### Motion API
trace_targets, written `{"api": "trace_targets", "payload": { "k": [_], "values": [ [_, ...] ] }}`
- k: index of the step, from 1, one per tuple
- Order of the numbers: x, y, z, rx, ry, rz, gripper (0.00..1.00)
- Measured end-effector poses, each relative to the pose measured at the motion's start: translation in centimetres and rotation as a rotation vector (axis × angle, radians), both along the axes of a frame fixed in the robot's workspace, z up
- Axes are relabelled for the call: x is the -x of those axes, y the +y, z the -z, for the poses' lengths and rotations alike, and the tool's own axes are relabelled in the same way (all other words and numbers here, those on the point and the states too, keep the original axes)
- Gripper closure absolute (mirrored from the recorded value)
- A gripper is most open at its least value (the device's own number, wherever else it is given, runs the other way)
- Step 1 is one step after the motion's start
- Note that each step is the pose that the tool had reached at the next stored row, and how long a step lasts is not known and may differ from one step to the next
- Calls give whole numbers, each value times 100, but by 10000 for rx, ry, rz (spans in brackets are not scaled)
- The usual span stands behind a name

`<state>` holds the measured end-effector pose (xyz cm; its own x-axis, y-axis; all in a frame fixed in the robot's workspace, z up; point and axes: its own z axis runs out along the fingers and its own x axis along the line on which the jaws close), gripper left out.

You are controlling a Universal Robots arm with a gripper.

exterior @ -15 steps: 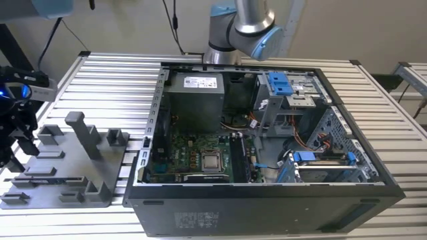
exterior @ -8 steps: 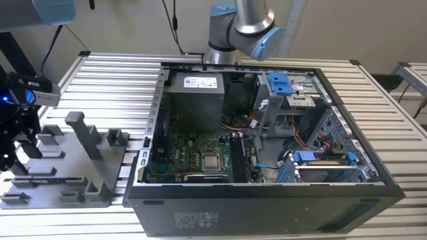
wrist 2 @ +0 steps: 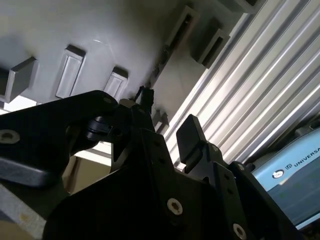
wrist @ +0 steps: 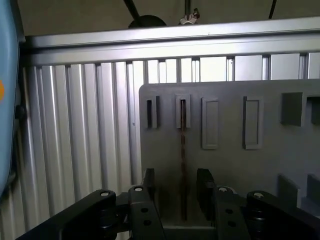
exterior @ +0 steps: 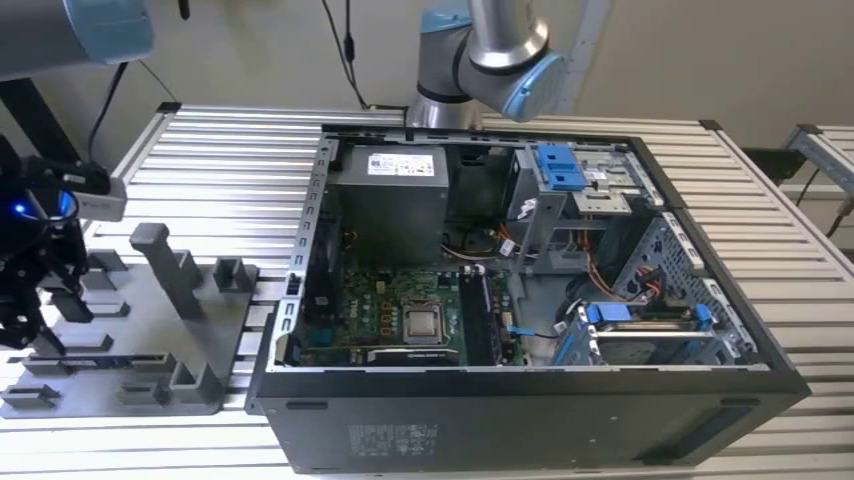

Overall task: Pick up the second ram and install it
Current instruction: 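Pick up the second ram and move it above second insertion slot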

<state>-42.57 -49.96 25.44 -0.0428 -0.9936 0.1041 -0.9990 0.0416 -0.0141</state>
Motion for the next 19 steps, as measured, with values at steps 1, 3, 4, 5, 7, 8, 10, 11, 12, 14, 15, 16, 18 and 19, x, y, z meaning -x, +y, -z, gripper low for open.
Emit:
{"api": "trace_targets", "payload": {
  "k": [1, 3, 4, 5, 7, 8, 10, 11, 12, 14, 15, 16, 18, 19],
  "values": [
    [1, -2, 8, -17, -58, 0, 52],
    [5, -13, 19, -117, -155, 1, 52],
    [6, -18, 24, -216, -189, 2, 52],
    [7, -23, 29, -323, -208, 3, 52],
    [7, -38, 38, -533, -210, 4, 52],
    [7, -44, 41, -586, -204, 5, 52],
    [6, -56, 50, -631, -129, 2, 52],
    [6, -60, 55, -640, -88, -2, 52],
    [7, -64, 60, -648, -54, -12, 52],
    [7, -67, 88, -659, -39, -56, 52],
    [7, -67, 101, -659, -40, -90, 52],
    [7, -68, 115, -660, -45, -125, 52],
    [7, -68, 146, -659, -54, -170, 52],
    [6, -68, 161, -659, -53, -180, 52]
  ]
}}
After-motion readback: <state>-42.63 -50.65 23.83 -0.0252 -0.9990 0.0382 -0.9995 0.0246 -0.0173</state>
